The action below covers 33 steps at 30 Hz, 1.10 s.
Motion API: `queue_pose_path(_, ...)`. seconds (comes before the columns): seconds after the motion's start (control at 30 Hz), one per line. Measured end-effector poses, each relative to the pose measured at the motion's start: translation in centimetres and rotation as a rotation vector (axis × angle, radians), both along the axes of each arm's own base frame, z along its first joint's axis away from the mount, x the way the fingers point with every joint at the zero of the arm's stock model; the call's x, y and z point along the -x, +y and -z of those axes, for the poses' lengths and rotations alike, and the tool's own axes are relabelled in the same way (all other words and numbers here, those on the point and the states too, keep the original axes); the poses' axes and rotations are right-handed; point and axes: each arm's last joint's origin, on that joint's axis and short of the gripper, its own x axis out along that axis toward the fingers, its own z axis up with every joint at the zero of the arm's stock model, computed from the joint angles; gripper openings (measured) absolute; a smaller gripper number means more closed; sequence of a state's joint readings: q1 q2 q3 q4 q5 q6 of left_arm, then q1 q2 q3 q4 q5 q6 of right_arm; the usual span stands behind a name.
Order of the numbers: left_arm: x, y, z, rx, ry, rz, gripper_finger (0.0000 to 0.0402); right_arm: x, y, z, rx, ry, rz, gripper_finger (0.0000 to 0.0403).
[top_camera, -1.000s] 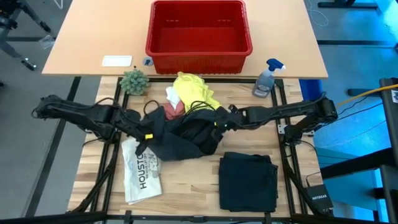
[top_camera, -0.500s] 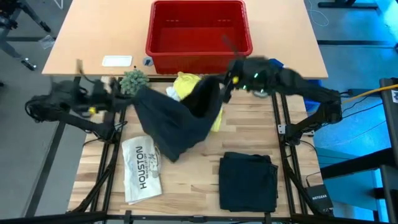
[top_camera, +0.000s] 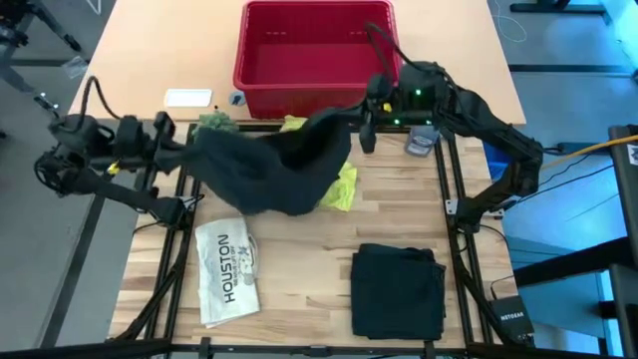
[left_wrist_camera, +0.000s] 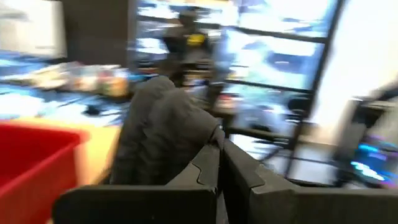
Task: Fold laundry
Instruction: Fold the dark blue short
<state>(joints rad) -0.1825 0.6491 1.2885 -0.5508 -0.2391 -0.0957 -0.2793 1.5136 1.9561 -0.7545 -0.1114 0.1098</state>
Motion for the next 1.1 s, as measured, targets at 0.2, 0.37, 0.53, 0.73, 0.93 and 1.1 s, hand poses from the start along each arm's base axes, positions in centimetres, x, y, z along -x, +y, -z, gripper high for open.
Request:
queue_pose_path(0.2, 0.3, -0.3, -2.5, -0.137, -0.212, 0.082, 0.0000, -0.1, 0.1, -1.9, 0.084, -0.174, -0.046, 0.0000)
queue_pose_path(0.37, 2.0, 0.8, -3.3, -0.174, -0.184, -0.198, 0.0000, 1.1, -0.4, -2.7, 0.193, -0.084, 0.200, 0.0000)
queue_pose_path(0.53, 2.6, 1.5, -3.4, -0.240, -0.099, -0.433, 0.0000, 1.5, -2.5, -2.4, 0.169, -0.045, 0.150, 0.0000)
queue_pose_path(0.73, 3.7, 1.6, -4.1, -0.239, -0.106, -0.413, 0.0000, 1.8, -4.7, -2.2, 0.110, -0.065, 0.142, 0.0000)
queue_pose_path(0.93, 2.5, 0.8, -1.2, -0.010, 0.101, -0.115, 0.0000, 1.4, -2.5, -0.6, -0.034, 0.057, -0.024, 0.0000)
queue_pose_path(1.1, -1.1, -0.3, 4.2, 0.242, 0.446, 0.000, 0.0000, -1.1, 2.0, 6.0, -0.165, 0.396, -0.168, 0.0000)
